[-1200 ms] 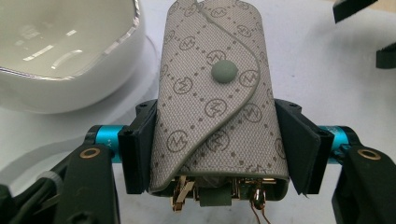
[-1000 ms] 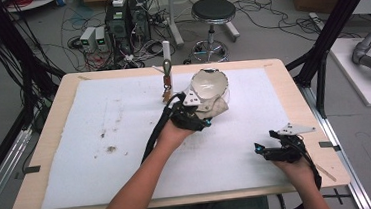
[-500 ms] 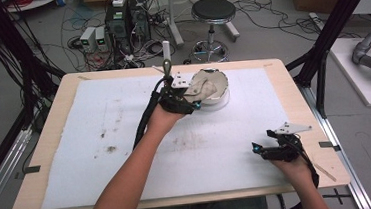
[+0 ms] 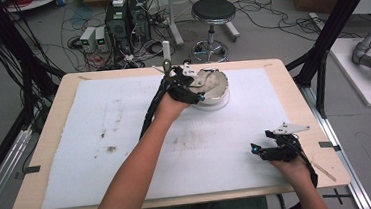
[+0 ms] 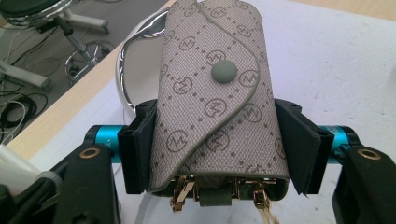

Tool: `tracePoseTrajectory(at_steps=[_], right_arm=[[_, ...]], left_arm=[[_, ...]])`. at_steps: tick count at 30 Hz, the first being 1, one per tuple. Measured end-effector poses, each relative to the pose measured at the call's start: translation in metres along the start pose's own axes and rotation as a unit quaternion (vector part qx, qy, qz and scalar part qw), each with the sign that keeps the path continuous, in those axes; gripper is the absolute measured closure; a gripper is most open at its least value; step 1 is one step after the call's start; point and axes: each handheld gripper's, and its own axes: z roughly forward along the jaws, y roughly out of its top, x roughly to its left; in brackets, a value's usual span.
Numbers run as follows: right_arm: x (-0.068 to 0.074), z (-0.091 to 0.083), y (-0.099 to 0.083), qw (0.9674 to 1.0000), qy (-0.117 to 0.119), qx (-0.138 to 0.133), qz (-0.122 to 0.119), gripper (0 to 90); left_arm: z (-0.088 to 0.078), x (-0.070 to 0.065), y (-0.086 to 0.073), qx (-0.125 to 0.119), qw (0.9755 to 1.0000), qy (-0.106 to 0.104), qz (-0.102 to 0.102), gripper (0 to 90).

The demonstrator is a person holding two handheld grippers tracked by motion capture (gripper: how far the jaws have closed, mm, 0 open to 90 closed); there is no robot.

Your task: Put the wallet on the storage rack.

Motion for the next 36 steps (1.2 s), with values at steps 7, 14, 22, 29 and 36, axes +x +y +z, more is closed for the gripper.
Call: tracePoseTrajectory(at_steps=[7,14,22,29,36], right_arm=[[-0.002,-0.001,-0.001,1.0000,-0.002,0.000,0.004,18.4],[-0.003,-0.001,-0.002,1.0000,-0.004,-0.001,0.004,18.4],[-0.003,-0.001,-0.002,1.0000,-0.004,0.002,0.006,18.4],[-0.003,-0.001,-0.002,1.0000,-0.004,0.002,0.006,18.4],[-0.004,0.000,-0.002,1.0000,-0.003,0.002,0.004,18.4]], left_arm=[[0.018,0.000,0.010,0.029,0.9995,0.001,0.008,35.6],[0.031,-0.001,0.017,0.051,0.9986,0.002,0.013,35.4],[0.038,-0.002,0.025,0.080,0.9960,0.012,0.036,35.3],[0.044,0.003,0.025,0.094,0.9950,0.014,0.031,34.8],[0.047,0.006,0.025,0.092,0.9954,0.017,0.018,34.4]])
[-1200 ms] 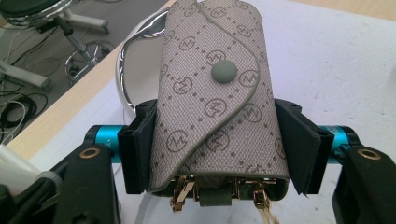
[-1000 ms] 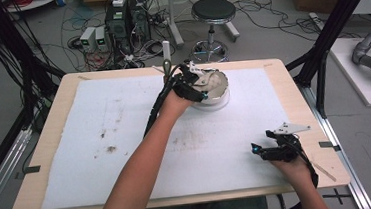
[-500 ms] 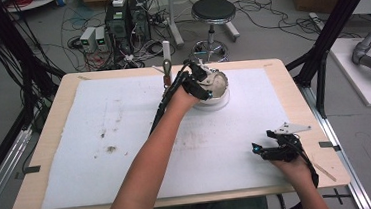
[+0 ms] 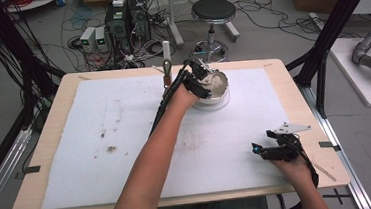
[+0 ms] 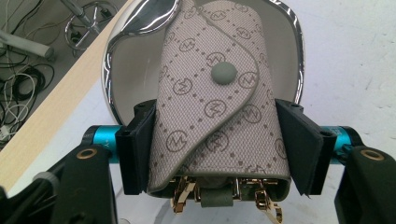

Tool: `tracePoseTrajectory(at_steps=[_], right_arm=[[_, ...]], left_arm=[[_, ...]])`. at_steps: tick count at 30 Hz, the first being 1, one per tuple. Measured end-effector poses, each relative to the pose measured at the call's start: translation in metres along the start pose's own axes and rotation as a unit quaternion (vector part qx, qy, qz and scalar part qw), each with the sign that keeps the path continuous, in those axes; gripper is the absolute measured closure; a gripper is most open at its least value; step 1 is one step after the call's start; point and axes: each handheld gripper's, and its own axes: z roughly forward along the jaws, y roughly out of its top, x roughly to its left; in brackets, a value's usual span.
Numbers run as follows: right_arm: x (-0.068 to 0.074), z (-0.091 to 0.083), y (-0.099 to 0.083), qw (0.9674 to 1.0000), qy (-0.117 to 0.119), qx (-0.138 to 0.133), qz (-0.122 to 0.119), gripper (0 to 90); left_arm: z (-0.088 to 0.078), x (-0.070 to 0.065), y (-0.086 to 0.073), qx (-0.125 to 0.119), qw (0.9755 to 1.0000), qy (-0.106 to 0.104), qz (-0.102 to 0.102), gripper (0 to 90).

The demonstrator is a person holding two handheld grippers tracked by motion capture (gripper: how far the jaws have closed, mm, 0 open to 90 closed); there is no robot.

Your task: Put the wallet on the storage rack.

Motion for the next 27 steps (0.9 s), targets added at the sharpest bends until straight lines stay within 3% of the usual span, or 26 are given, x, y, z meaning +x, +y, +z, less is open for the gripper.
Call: tracePoseTrajectory(at_steps=[8,13,17,27], right_arm=[[0.001,0.000,0.000,1.0000,-0.002,0.001,-0.001,18.4],[0.001,0.000,0.000,1.0000,-0.002,0.001,0.001,18.4],[0.001,0.000,0.000,1.0000,-0.002,0.002,0.001,18.4],[0.001,0.000,0.000,1.0000,-0.003,0.001,-0.002,18.4]], left_arm=[[0.005,0.001,0.001,-0.006,1.0000,0.000,-0.008,33.8],[0.008,-0.002,0.004,-0.014,0.9999,0.002,-0.002,34.6],[0.005,-0.002,0.005,-0.027,0.9996,0.010,0.000,33.3],[-0.014,-0.002,0.004,-0.049,0.9988,-0.002,-0.009,25.7]])
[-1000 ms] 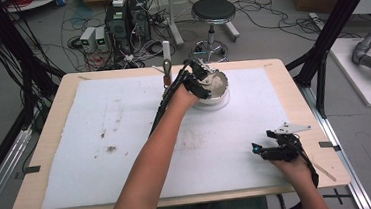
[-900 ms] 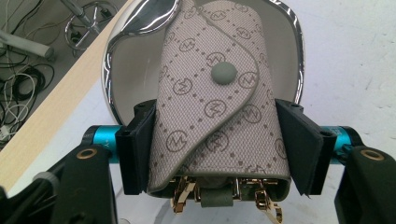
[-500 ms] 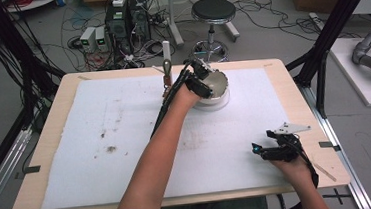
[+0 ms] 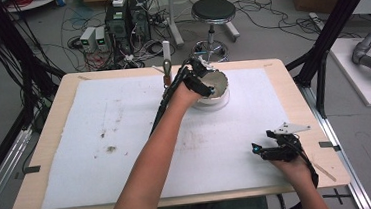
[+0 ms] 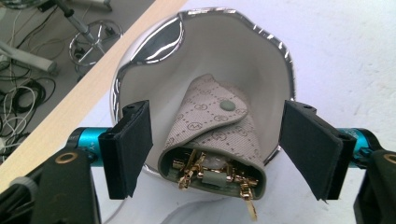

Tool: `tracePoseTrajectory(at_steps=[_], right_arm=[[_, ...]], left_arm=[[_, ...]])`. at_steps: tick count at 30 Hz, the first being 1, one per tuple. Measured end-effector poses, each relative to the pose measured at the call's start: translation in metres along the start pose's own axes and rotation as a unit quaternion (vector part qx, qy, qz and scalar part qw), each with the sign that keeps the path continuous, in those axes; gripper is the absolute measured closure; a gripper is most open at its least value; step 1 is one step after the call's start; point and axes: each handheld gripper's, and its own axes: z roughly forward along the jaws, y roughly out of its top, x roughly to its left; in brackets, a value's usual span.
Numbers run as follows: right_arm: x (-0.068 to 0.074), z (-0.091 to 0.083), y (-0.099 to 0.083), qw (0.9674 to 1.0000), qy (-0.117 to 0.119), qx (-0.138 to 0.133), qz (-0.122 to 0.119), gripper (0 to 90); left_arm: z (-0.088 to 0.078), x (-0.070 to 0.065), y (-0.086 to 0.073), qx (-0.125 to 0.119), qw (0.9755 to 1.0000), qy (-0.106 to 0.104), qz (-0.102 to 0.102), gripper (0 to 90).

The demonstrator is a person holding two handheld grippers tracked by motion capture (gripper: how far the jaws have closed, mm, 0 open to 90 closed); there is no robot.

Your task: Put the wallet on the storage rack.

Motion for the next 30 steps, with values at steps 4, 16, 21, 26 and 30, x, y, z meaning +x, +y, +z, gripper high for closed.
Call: tracePoseTrajectory(at_steps=[4,16,21,26,30], right_arm=[[0.002,0.000,0.002,1.0000,0.003,-0.001,-0.005,18.4],[0.008,0.005,0.009,0.9998,0.005,0.001,-0.021,18.4],[0.008,0.007,0.012,0.9997,0.006,-0.002,-0.022,18.4],[0.009,0.009,0.015,0.9998,0.007,-0.004,-0.020,18.4],[0.008,0.011,0.017,0.9997,0.008,-0.006,-0.021,18.4]], left_arm=[[-0.018,-0.003,-0.004,-0.016,0.9999,-0.002,0.005,25.7],[-0.081,-0.005,-0.046,-0.073,0.9973,-0.005,-0.001,21.7],[-0.103,-0.001,-0.063,-0.082,0.9967,-0.001,-0.003,21.7],[-0.118,0.000,-0.081,-0.090,0.9959,0.005,-0.011,21.3],[-0.129,-0.001,-0.098,-0.095,0.9953,0.009,-0.017,21.2]])
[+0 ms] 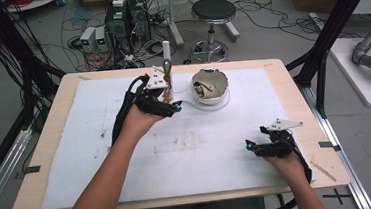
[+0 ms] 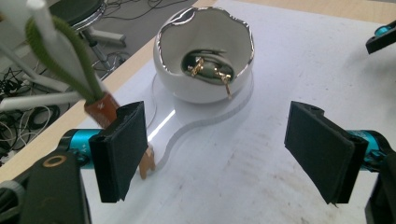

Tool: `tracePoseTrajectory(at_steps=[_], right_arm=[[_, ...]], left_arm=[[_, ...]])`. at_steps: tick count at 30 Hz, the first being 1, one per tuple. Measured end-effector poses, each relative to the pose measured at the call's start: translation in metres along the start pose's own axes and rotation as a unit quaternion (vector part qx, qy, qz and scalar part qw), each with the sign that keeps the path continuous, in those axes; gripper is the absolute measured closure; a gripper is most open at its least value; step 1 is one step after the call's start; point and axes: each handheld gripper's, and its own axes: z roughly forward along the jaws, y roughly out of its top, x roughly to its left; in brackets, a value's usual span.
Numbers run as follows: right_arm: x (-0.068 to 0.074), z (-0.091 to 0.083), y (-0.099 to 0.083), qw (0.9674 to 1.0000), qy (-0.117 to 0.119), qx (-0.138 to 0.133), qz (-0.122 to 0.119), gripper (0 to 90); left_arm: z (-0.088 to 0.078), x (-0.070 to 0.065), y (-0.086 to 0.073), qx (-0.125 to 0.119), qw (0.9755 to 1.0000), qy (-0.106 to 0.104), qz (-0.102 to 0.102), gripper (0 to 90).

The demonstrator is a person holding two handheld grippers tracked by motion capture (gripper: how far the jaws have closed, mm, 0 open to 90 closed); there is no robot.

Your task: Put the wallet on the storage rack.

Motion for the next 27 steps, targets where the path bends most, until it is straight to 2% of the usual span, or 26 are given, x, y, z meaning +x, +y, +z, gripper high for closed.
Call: tracePoseTrajectory(at_steps=[5,12,19,23,27], right_arm=[[0.001,0.004,0.005,1.0000,0.001,-0.006,-0.002,18.4],[0.004,0.008,0.009,0.9999,0.003,-0.010,-0.005,18.4],[0.003,0.008,0.009,0.9999,-0.003,-0.014,-0.004,18.4],[0.002,0.009,0.009,0.9999,-0.003,-0.013,-0.006,18.4],[0.001,0.008,0.007,0.9999,-0.004,-0.014,-0.004,18.4]], left_arm=[[-0.020,0.001,-0.027,-0.020,0.9996,0.001,-0.019,21.2],[-0.037,0.002,-0.074,-0.026,0.9984,0.007,-0.050,21.2],[-0.057,0.005,-0.098,-0.053,0.9953,0.017,-0.079,21.2],[-0.071,0.007,-0.108,-0.080,0.9923,0.003,-0.094,21.2],[-0.081,0.005,-0.119,-0.086,0.9913,0.004,-0.099,21.2]])
